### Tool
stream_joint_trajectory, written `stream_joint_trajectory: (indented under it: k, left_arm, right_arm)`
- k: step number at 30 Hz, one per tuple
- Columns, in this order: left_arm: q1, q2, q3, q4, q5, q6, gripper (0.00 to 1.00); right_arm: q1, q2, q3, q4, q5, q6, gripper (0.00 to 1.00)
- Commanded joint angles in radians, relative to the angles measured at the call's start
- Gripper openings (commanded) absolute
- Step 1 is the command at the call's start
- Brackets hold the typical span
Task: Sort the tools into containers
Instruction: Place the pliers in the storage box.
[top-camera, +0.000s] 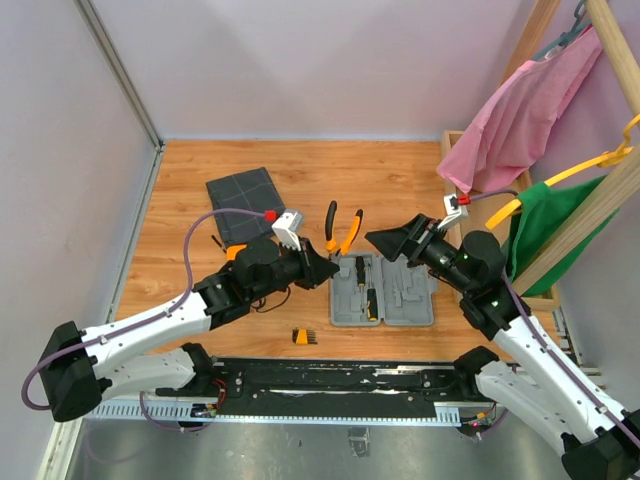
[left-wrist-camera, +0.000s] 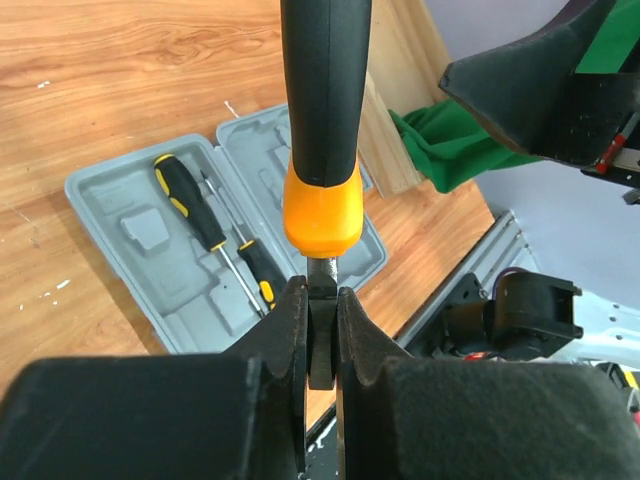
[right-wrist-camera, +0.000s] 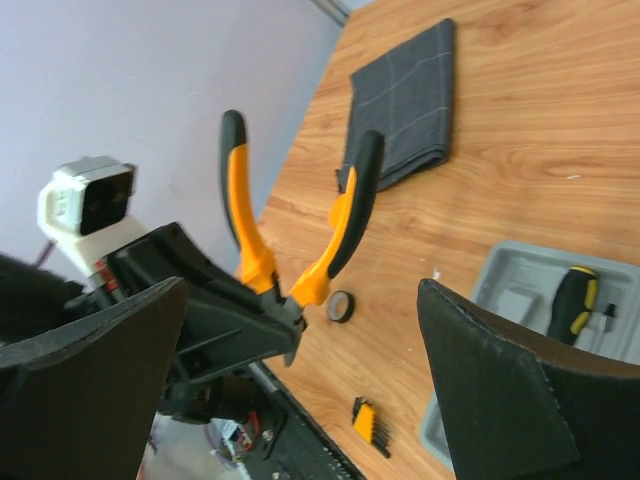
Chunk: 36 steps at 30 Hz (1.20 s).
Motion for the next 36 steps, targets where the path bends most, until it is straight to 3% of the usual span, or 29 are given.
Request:
stream_joint_trajectory:
  k: [1, 6, 13, 32, 36]
  left_arm:
    - [-0.051, 0.016, 0.085, -0.019, -0.116, 0.056, 0.01]
    - [-0.082, 0.05, 0.107, -0.01, -0.134, 0.054, 0.01]
    - [-0.098, 0.069, 0.122, 0.002, -0.146, 0.053, 0.0]
    - [-0.159, 0.069, 0.112, 0.042, -0.141, 0.055, 0.01]
    - [-0.167, 0.073, 0.105, 0.041, -0.143, 0.055, 0.0]
  right_arm:
    - [0.073, 0.032, 0.077, -0.136, 0.122, -0.12, 0.98]
    - [0.216, 0.084, 0.117, -0.107, 0.235, -0.137, 0.99]
    - [0.326, 0.165, 0.142, -0.097, 0.335, -0.114, 0.98]
    - [0.34, 0.293, 0.178, -0.058, 0.428, -0.013, 1.0]
    - [0.34, 0.297, 0.178, -0.045, 0.44, -0.013, 0.91]
